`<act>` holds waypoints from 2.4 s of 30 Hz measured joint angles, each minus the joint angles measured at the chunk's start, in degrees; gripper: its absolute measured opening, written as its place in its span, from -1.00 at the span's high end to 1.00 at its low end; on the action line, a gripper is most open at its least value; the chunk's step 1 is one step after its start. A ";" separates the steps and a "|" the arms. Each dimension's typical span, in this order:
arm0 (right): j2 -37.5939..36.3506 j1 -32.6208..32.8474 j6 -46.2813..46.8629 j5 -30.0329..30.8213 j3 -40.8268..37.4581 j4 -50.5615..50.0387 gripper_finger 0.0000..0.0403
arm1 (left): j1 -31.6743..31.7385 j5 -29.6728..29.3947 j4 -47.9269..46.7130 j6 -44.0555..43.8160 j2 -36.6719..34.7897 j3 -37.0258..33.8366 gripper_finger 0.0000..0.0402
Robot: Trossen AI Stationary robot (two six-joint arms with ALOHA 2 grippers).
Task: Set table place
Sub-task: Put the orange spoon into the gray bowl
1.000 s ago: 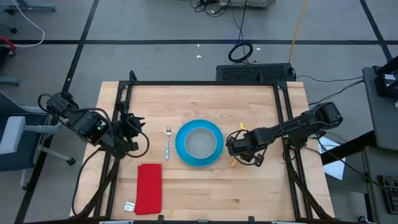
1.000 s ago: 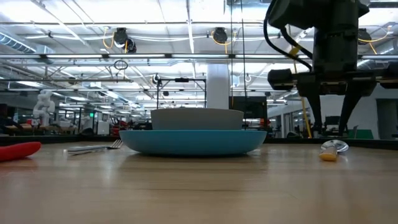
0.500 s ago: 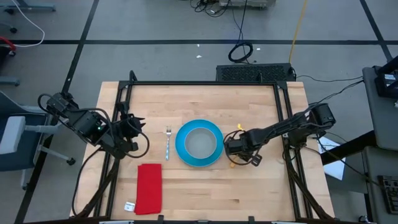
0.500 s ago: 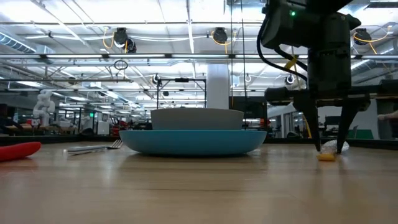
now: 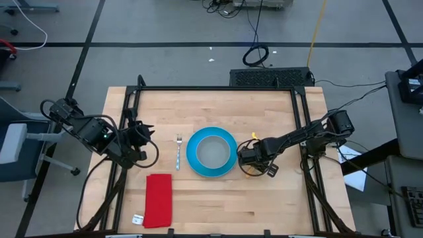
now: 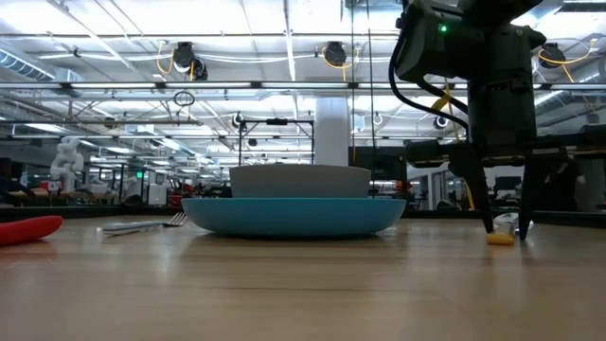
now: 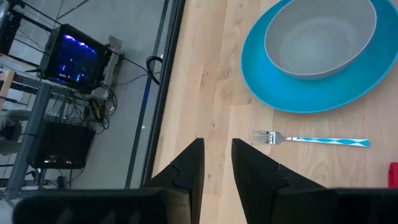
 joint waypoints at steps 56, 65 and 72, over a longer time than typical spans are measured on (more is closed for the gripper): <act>-3.94 6.15 -2.72 -5.68 -0.07 -4.47 0.70 | 0.00 -0.46 0.00 -0.22 0.00 0.00 0.56; -3.98 8.63 -5.65 -8.44 2.00 -7.63 0.72 | 0.00 -0.53 0.00 -1.26 0.00 0.00 0.56; -4.00 8.68 -8.62 -8.40 6.91 -14.69 0.73 | 0.00 -0.55 0.00 -2.10 0.02 0.00 0.56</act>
